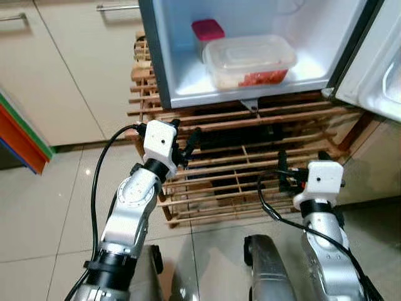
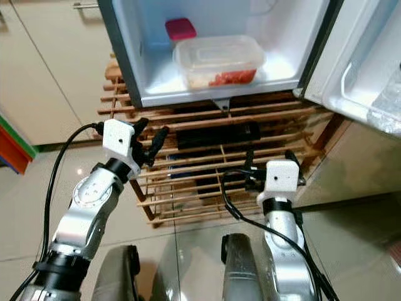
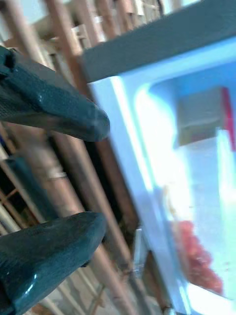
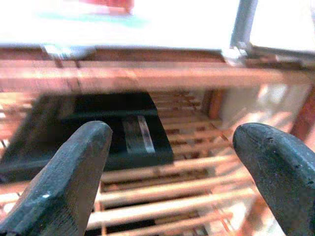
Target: Restocking fridge
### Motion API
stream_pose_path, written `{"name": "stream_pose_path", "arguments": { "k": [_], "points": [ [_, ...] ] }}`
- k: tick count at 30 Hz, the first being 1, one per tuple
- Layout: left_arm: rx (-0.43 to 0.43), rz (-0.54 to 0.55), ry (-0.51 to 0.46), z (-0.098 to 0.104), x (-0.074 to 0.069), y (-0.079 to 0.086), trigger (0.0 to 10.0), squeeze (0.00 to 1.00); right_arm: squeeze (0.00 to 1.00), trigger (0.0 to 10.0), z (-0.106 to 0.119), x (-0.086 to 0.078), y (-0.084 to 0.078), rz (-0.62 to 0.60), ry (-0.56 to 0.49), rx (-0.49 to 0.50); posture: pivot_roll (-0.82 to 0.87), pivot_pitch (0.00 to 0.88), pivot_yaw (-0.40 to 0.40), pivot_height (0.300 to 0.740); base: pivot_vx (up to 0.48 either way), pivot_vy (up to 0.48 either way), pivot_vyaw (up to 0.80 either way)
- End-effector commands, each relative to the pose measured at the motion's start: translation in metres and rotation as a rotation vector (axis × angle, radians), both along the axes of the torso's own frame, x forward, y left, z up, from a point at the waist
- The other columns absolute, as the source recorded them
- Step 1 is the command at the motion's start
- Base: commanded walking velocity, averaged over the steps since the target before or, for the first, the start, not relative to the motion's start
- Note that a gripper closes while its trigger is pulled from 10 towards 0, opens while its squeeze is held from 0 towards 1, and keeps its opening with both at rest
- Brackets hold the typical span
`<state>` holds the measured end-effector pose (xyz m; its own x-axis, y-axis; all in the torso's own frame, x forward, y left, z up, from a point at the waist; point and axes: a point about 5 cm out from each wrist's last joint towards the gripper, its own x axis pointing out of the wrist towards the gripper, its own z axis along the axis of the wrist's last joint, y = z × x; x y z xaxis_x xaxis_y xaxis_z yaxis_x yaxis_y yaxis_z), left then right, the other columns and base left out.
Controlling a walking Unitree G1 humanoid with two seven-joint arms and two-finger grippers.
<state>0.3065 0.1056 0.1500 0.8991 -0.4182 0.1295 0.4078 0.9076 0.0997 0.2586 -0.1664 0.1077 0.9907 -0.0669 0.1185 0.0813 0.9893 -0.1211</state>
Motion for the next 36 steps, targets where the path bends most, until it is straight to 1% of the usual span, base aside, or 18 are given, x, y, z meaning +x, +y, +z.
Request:
{"name": "stream_pose_path", "arguments": {
  "k": [1, 2, 3, 6, 7, 9, 11, 12, 14, 15, 17, 21, 26, 29, 34, 36],
  "points": [
    [0.003, 0.005, -0.006, 0.002, 0.002, 0.002, 10.0, 0.0, 0.0, 10.0, 0.0, 0.002, 0.002, 0.006, -0.001, 0.009, -0.15, 0.0, 0.05, 0.655, 0.0, 0.0, 0.0],
    [0.022, -0.002, -0.017, 0.003, 0.003, 0.002, 10.0, 0.0, 0.0, 10.0, 0.001, 0.003, 0.003, 0.005, -0.008, 0.004, -0.15, 0.0, 0.052, 0.665, 0.0, 0.0, 0.0],
    [0.022, -0.002, -0.017, 0.003, 0.003, 0.002, 10.0, 0.0, 0.0, 10.0, 0.001, 0.003, 0.003, 0.005, -0.008, 0.004, -0.15, 0.0, 0.052, 0.665, 0.0, 0.0, 0.0],
    [0.093, 0.004, -0.063, 0.003, 0.006, 0.0, 10.0, 0.0, 0.0, 10.0, 0.001, 0.004, 0.001, 0.001, -0.012, 0.0, -0.16, 0.0, 0.045, 0.685, 0.0, 0.0, 0.0],
    [0.097, -0.002, -0.065, 0.003, 0.006, -0.002, 10.0, 0.0, 0.0, 10.0, 0.002, 0.005, 0.001, 0.0, -0.015, 0.0, -0.16, 0.0, 0.041, 0.69, 0.0, 0.0, 0.0],
    [0.093, -0.022, -0.065, 0.004, 0.006, -0.005, 10.0, 0.0, 0.0, 10.0, 0.003, 0.005, 0.002, 0.005, -0.018, -0.002, -0.16, 0.0, 0.039, 0.7, 0.0, 0.0, 0.0],
    [0.067, -0.035, -0.05, 0.004, 0.006, -0.006, 10.0, 0.0, 0.0, 10.0, 0.003, 0.005, 0.003, 0.011, -0.018, -0.003, -0.16, 0.0, 0.038, 0.71, 0.0, 0.0, 0.0],
    [0.067, -0.035, -0.05, 0.004, 0.006, -0.006, 10.0, 0.0, 0.0, 10.0, 0.003, 0.005, 0.003, 0.011, -0.018, -0.003, -0.16, 0.0, 0.038, 0.71, 0.0, 0.0, 0.0],
    [0.079, -0.052, -0.065, 0.006, 0.005, -0.009, 10.0, 0.0, 0.0, 10.0, 0.002, 0.004, 0.002, 0.003, -0.016, -0.01, -0.16, 0.0, 0.04, 0.725, 0.0, 0.0, 0.0],
    [0.079, -0.052, -0.065, 0.006, 0.005, -0.009, 10.0, 0.0, 0.0, 10.0, 0.002, 0.004, 0.002, 0.003, -0.016, -0.01, -0.16, 0.0, 0.04, 0.725, 0.0, 0.0, 0.0],
    [0.091, -0.097, -0.065, 0.004, 0.002, -0.015, 10.0, 0.0, 0.0, 10.0, -0.001, 0.004, -0.001, -0.031, 0.0, -0.024, -0.16, 0.003, 0.049, 0.725, 0.0, 0.0, 0.0],
    [0.089, -0.125, -0.067, 0.004, 0.0, -0.019, 10.0, 0.0, 0.0, 10.0, -0.002, 0.004, -0.001, -0.034, 0.0, -0.022, -0.16, 0.004, 0.051, 0.725, 0.0, 0.0, 0.0],
    [0.06, -0.149, -0.083, 0.009, 0.001, -0.027, 10.0, 0.0, 0.0, 10.0, -0.003, 0.003, -0.001, -0.031, 0.004, -0.032, -0.17, 0.01, 0.052, 0.725, 0.0, -0.419, 0.0],
    [0.058, -0.154, -0.086, 0.01, 0.0, -0.027, 10.0, 0.0, 0.0, 10.0, -0.002, 0.003, -0.001, -0.024, 0.0, -0.043, -0.17, 0.009, 0.051, 0.725, 0.099, -0.395, 0.0],
    [0.044, -0.145, -0.085, 0.012, 0.001, -0.027, 10.0, 0.0, 0.0, 10.0, 0.002, 0.004, -0.001, -0.016, -0.01, -0.041, -0.17, 0.012, 0.05, 0.725, 0.051, 0.0, 0.0],
    [0.044, -0.14, -0.087, 0.013, 0.001, -0.025, 10.0, 0.0, 0.0, 10.0, 0.004, 0.001, 0.002, 0.001, -0.016, -0.033, -0.17, 0.021, 0.051, 0.725, 0.0, 0.0, 0.0]
  ]
}}
